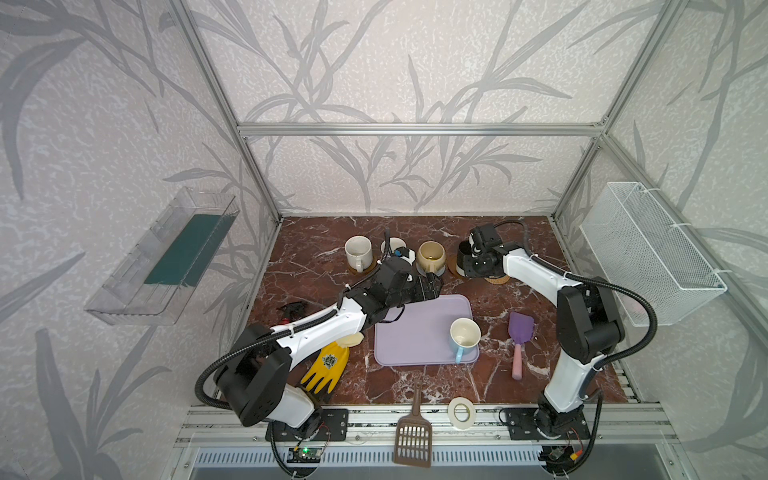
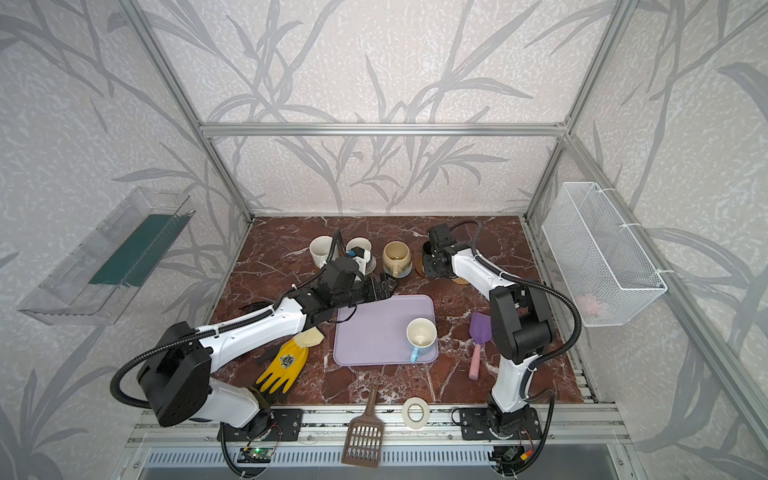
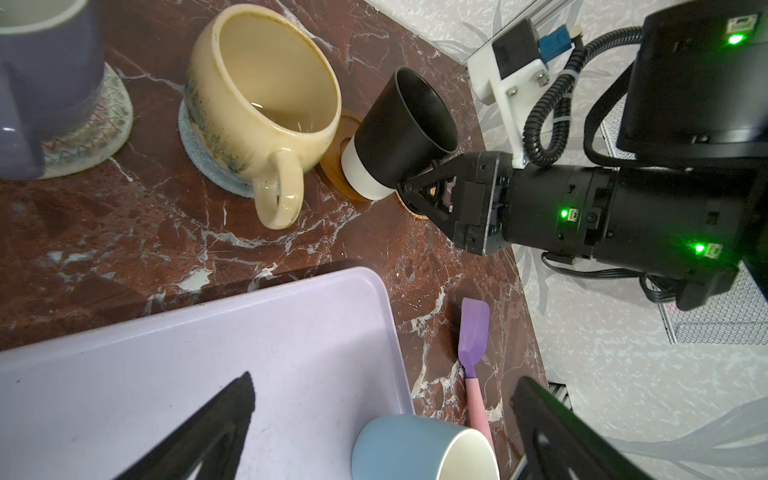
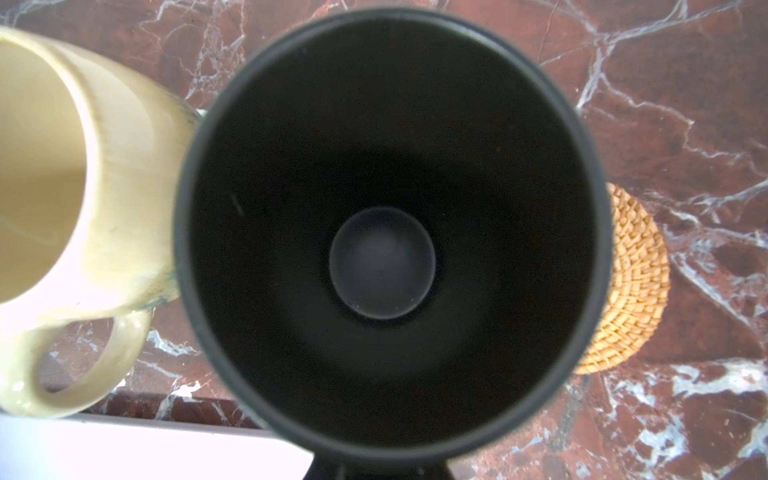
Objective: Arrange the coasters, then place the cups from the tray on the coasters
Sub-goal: 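Lower the black mug onto the brown wooden coaster with the right gripper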
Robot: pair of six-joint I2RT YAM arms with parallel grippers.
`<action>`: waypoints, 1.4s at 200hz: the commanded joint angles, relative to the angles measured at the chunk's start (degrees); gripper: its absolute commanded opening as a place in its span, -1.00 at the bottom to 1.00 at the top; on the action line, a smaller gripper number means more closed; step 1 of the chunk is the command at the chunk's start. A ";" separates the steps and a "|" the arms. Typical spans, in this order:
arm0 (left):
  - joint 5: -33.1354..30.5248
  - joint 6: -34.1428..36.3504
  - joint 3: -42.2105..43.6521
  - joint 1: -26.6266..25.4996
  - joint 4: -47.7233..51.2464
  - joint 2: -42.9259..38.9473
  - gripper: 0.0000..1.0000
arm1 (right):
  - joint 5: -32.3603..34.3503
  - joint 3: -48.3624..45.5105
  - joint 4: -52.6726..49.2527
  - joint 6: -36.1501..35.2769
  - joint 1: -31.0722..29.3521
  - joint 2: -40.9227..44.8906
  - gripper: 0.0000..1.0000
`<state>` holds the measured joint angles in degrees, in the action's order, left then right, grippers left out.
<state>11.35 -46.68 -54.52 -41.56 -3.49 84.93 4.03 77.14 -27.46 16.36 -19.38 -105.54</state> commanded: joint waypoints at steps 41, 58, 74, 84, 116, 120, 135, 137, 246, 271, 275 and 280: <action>0.42 -1.22 -1.99 -0.47 -1.79 1.42 0.99 | 0.77 0.29 3.63 0.66 -0.53 -0.95 -1.00; 0.61 -1.29 -2.16 -0.51 -1.96 1.73 0.99 | 3.22 -2.30 5.47 1.04 -1.99 -0.23 -1.00; 0.67 -1.29 -2.31 -0.48 -2.09 1.73 0.99 | 4.01 -2.97 5.25 1.11 -2.83 -0.52 -1.00; 0.44 -1.36 -2.26 -0.49 -2.07 1.67 0.99 | 4.32 -2.74 4.29 1.28 -3.16 -0.96 -1.00; 0.09 -1.75 -2.25 -0.56 -2.07 1.55 0.99 | 4.15 -3.92 4.46 2.82 -3.30 -1.07 -0.67; 0.13 -1.75 -2.24 -0.54 -2.06 1.48 0.99 | 3.77 -3.93 4.51 2.88 -3.30 -1.07 -0.66; 0.09 -1.79 -2.23 -0.54 -2.08 1.47 0.99 | 3.21 -3.76 4.20 3.41 -3.30 -1.39 -0.55; 0.10 -1.74 -2.18 -0.54 -2.06 1.40 0.99 | 3.27 -3.71 4.18 3.43 -3.30 -1.42 -0.53; -0.64 -1.37 -1.39 -0.70 -1.24 1.11 0.99 | 9.02 -2.68 3.20 6.10 -3.04 -3.13 -0.69; -0.70 -1.53 -1.01 -0.63 -1.43 1.00 0.99 | 10.54 -1.86 2.72 4.87 -3.04 -2.91 -0.69; -0.64 -1.57 -0.91 -0.68 -1.46 1.03 0.99 | 10.56 -1.74 2.60 4.76 -3.01 -2.99 -0.69; -0.64 -1.62 -0.81 -0.63 -1.52 1.03 0.99 | 10.55 -1.73 2.70 4.90 -3.04 -3.01 -0.69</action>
<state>11.53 -48.03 -55.07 -41.95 -4.71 86.06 11.86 74.41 -22.46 21.15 -22.50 -108.09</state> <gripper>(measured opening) 0.994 0.174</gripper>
